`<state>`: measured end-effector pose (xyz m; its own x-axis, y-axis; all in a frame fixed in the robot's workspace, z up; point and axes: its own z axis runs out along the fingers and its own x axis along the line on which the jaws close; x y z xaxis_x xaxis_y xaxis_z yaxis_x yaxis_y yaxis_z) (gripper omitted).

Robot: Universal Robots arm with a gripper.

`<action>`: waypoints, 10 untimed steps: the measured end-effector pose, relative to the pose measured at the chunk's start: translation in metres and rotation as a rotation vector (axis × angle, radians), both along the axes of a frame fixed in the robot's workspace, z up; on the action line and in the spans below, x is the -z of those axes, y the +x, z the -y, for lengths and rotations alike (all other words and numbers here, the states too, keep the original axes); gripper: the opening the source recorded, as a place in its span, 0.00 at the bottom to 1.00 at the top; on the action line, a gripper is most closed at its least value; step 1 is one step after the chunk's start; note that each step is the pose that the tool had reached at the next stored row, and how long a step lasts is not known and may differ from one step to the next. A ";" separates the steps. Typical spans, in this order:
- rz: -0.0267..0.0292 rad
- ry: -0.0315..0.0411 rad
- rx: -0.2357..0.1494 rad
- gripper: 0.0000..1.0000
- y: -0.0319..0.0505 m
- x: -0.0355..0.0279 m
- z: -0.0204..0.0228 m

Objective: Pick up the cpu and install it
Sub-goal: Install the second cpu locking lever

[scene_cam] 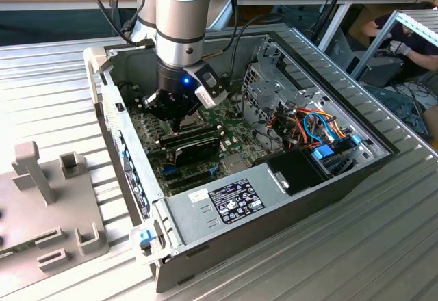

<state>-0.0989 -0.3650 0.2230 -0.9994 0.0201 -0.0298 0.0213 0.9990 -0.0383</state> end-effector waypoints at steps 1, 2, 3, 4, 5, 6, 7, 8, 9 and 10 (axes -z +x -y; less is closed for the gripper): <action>0.0000 0.0000 0.000 0.11 0.0000 0.0000 0.0000; 0.0000 0.0000 0.000 0.11 0.0000 0.0000 0.0000; 0.0000 0.0000 0.000 0.11 0.0000 0.0001 0.0000; 0.0000 0.0000 0.000 0.11 0.0000 0.0001 0.0000; 0.0000 -0.0001 0.000 0.11 0.0000 0.0001 0.0000; 0.0000 0.0000 0.000 0.11 0.0000 0.0001 0.0000; 0.0000 0.0000 0.000 0.11 0.0000 0.0001 0.0000; 0.0001 0.0001 0.000 0.11 0.0000 0.0004 0.0000; 0.0001 0.0001 0.000 0.11 0.0000 0.0005 0.0000; 0.0000 0.0000 0.000 0.11 0.0000 0.0006 0.0000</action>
<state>-0.0989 -0.3650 0.2223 -0.9994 0.0201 -0.0298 0.0212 0.9990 -0.0383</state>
